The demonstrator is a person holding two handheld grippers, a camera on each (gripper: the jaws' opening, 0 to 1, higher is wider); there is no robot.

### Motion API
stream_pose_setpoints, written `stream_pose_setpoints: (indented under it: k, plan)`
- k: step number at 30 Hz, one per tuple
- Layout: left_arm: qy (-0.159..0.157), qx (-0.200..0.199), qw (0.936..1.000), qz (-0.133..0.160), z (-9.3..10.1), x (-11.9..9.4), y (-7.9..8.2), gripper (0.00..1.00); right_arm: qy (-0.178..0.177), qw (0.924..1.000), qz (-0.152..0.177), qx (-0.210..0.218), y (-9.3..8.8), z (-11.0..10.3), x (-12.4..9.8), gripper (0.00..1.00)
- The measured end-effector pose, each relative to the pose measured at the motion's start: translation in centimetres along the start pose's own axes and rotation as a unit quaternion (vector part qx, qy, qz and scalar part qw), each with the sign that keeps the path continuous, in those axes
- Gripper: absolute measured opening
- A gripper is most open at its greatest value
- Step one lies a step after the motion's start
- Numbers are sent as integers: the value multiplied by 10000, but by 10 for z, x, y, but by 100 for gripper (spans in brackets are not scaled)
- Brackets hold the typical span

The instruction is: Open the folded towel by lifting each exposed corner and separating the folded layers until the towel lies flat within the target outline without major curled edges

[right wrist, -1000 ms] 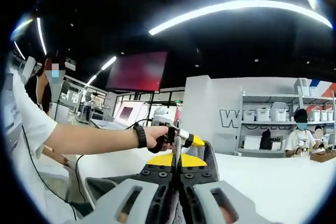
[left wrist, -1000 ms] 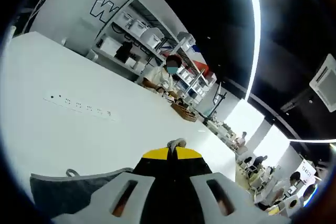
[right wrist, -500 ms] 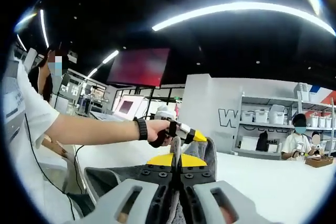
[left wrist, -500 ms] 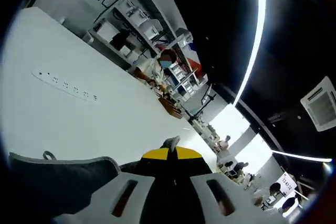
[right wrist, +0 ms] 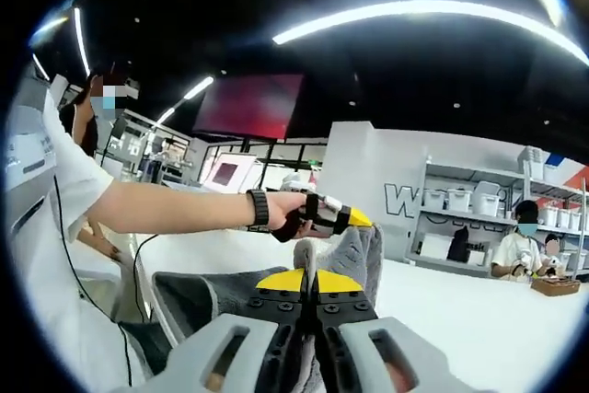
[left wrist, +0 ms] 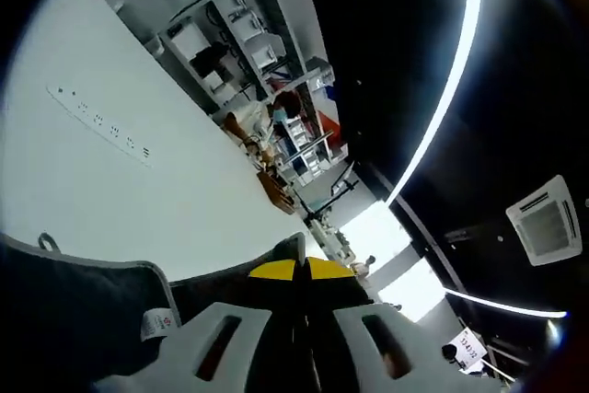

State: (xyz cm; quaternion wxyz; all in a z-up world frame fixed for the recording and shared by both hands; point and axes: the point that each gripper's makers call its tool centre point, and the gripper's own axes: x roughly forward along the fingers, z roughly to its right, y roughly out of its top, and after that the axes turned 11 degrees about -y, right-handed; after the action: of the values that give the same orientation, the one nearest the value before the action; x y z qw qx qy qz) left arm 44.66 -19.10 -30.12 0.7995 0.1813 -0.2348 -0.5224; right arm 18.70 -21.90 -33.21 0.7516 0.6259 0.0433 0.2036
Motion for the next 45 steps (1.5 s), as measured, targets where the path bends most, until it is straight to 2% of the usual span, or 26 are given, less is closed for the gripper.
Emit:
stream_pose_setpoints:
  k: [6,11,20,23,27,33,41,45]
  plan:
    - [-115,-56,9999,86,-1,7,2,1,-108,9999,21,6,-2,5,-3,0]
    - [-126,-104,9997,168,-6,12,-3,1,-145,9999,12,39,-5,8,-7,0]
    - [-382,-155,9983,404,3,24,-7,1,-153,9998,-37,147,-10,6,-13,0]
    - [-393,-156,9980,475,3,28,-9,1,-184,9998,-92,-24,-14,3,-16,0]
    - [-436,-174,9973,561,4,33,-10,1,-97,9997,-53,233,-16,2,-18,0]
    - [-461,-169,9971,583,6,43,-11,1,-103,9997,11,224,-13,0,-21,0]
    - [-429,-63,9974,583,4,51,-15,1,-290,9994,33,166,-13,6,-26,0]
    - [-389,18,9977,562,5,57,-23,1,-330,9993,19,175,-16,5,-29,0]
